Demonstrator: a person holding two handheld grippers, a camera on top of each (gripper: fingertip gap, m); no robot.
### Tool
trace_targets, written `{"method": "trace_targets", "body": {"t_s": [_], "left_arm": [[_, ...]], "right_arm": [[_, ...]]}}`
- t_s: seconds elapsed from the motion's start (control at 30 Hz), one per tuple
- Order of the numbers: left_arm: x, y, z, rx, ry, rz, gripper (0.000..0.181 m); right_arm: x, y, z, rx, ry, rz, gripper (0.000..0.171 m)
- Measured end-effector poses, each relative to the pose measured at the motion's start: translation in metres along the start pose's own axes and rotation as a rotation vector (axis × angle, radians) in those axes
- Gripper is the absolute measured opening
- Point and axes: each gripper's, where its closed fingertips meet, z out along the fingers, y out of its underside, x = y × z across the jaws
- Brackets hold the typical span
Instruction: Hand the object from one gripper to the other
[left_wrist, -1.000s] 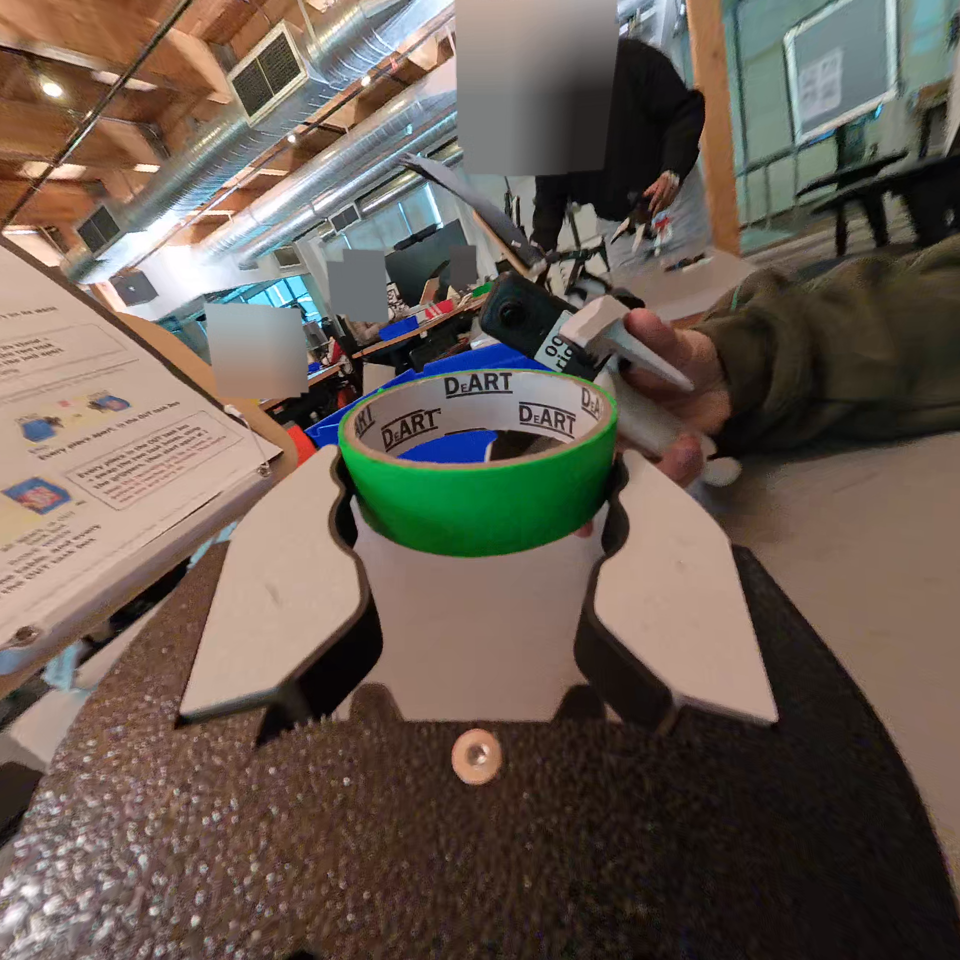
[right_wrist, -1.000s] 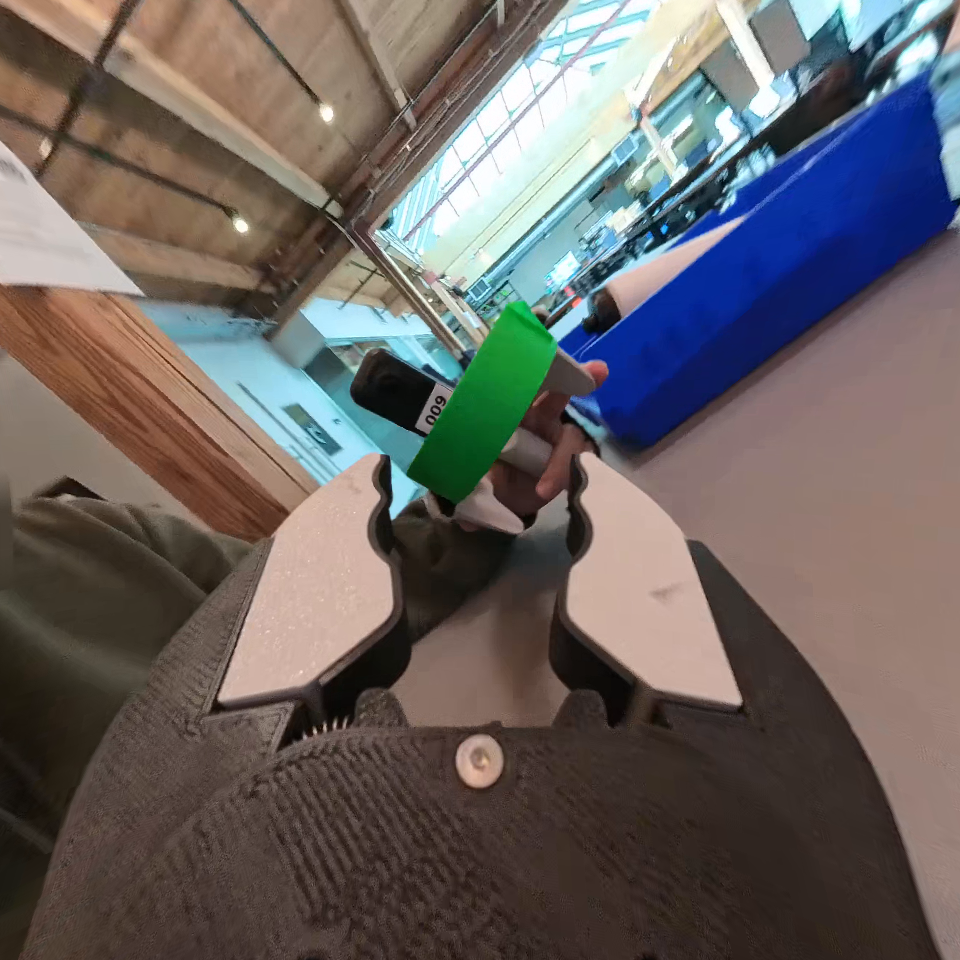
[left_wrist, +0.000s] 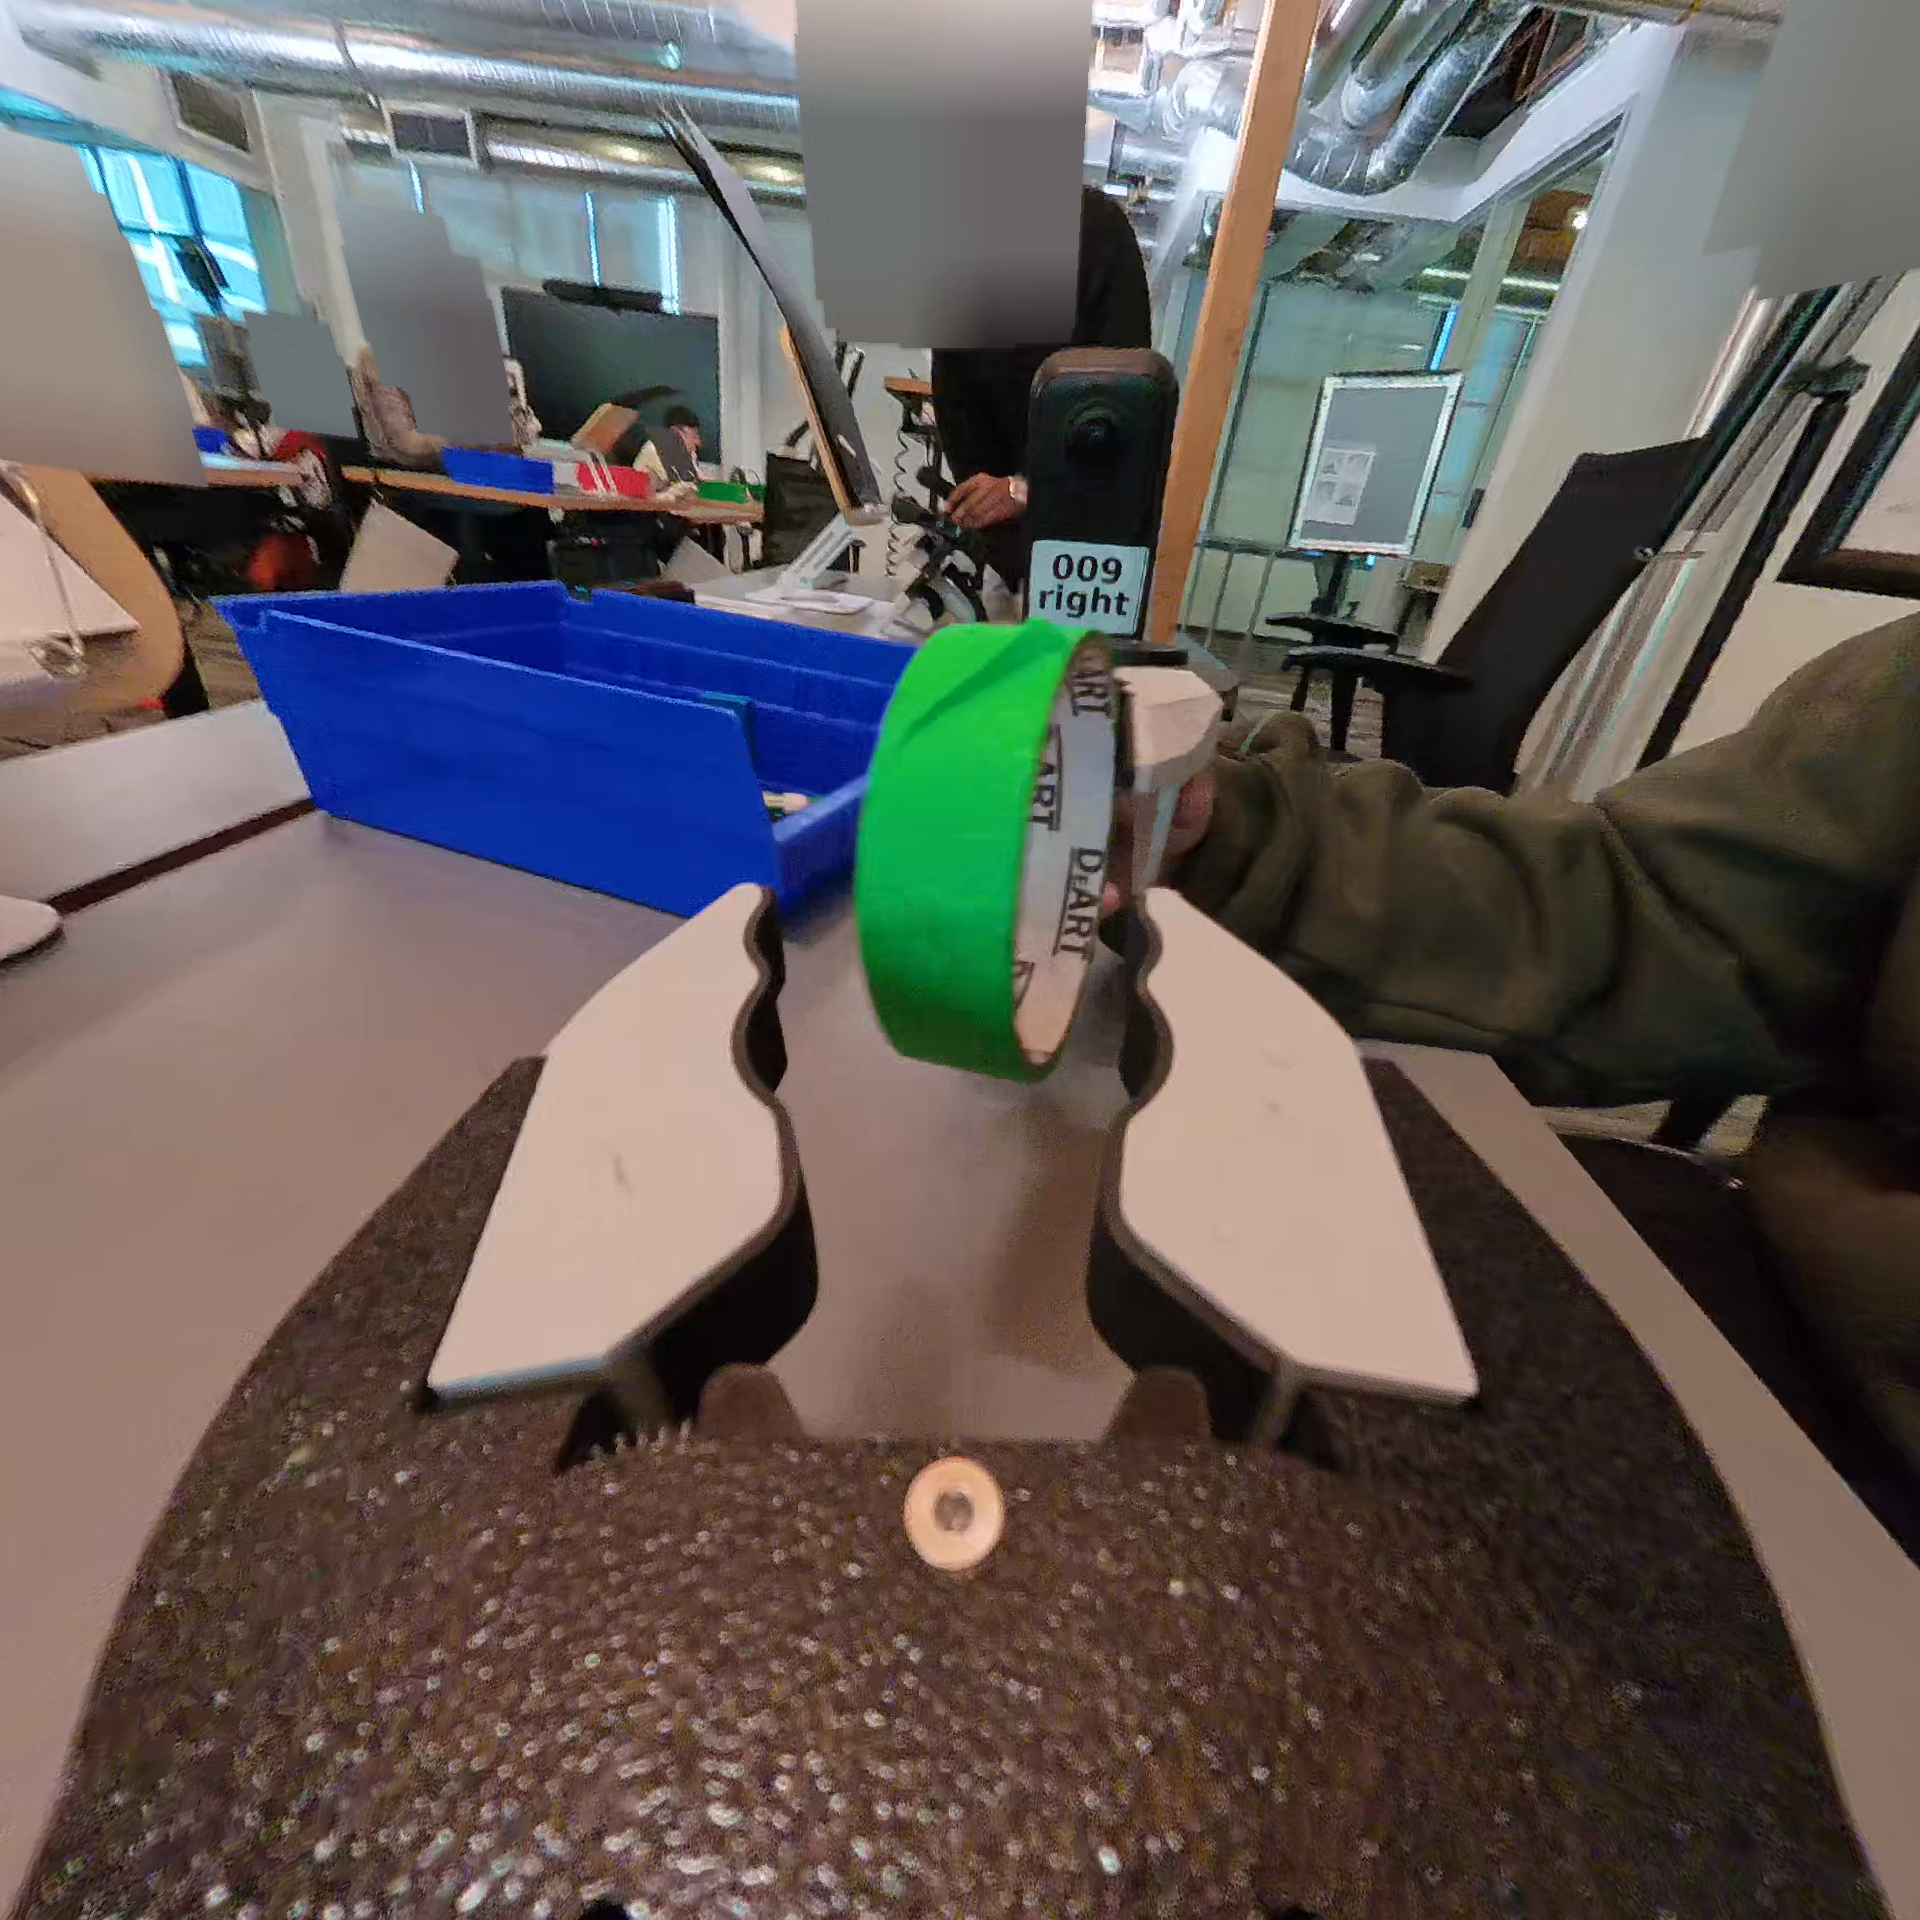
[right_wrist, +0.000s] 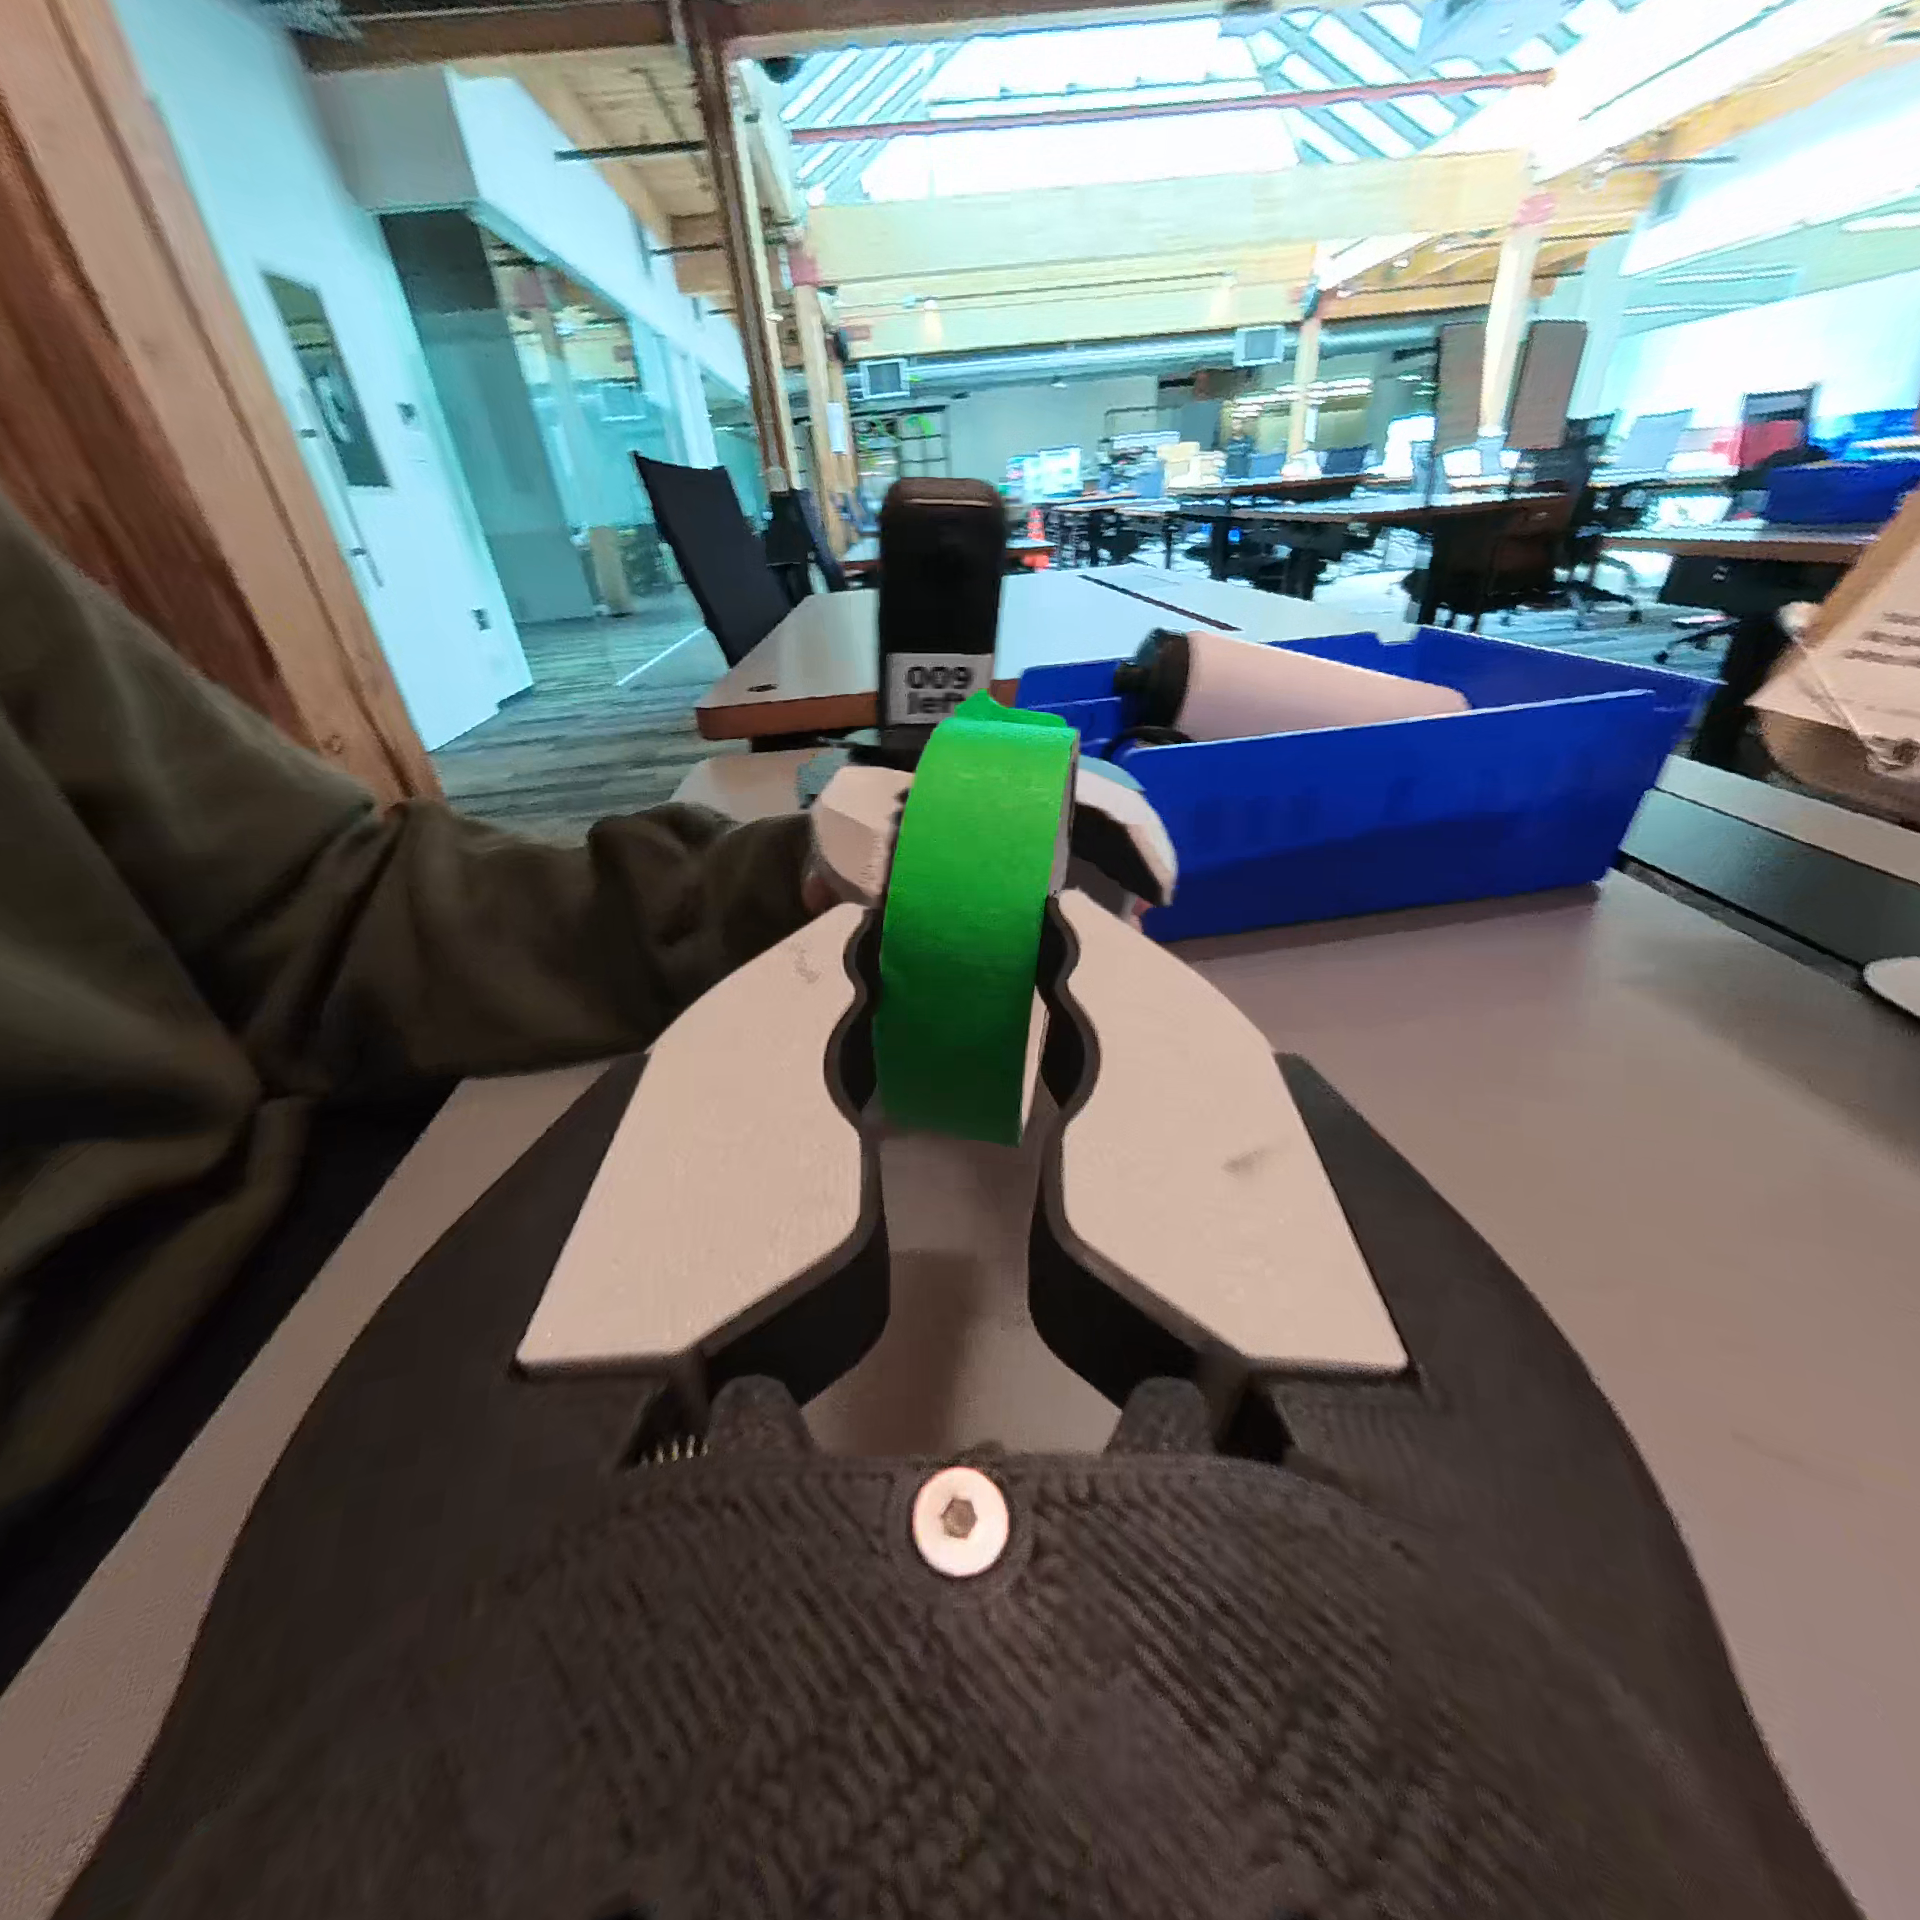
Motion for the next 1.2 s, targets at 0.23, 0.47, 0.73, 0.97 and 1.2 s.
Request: {"method": "trace_targets", "body": {"t_s": [0.23,0.47,0.73,0.97,1.2], "left_arm": [[0.015,-0.005,-0.002,0.029,0.117,-0.036,0.028],[-0.016,-0.004,-0.004,-0.001,-0.143,0.228,0.028],[-0.042,-0.014,-0.010,-0.194,-0.587,1.054,0.027],[-0.027,-0.008,0.016,-0.436,-0.639,1.701,0.028],[-0.030,0.002,0.021,-0.468,-0.633,1.655,0.031]], "right_arm": [[-0.009,0.001,0.001,0.003,-0.070,0.043,0.029],[0.027,0.005,-0.005,0.046,0.165,0.107,0.048],[0.050,0.004,-0.014,0.168,0.164,0.556,0.073],[0.052,0.015,-0.015,0.174,0.114,0.763,0.061],[0.053,0.019,-0.013,0.131,0.116,0.745,0.045]]}}
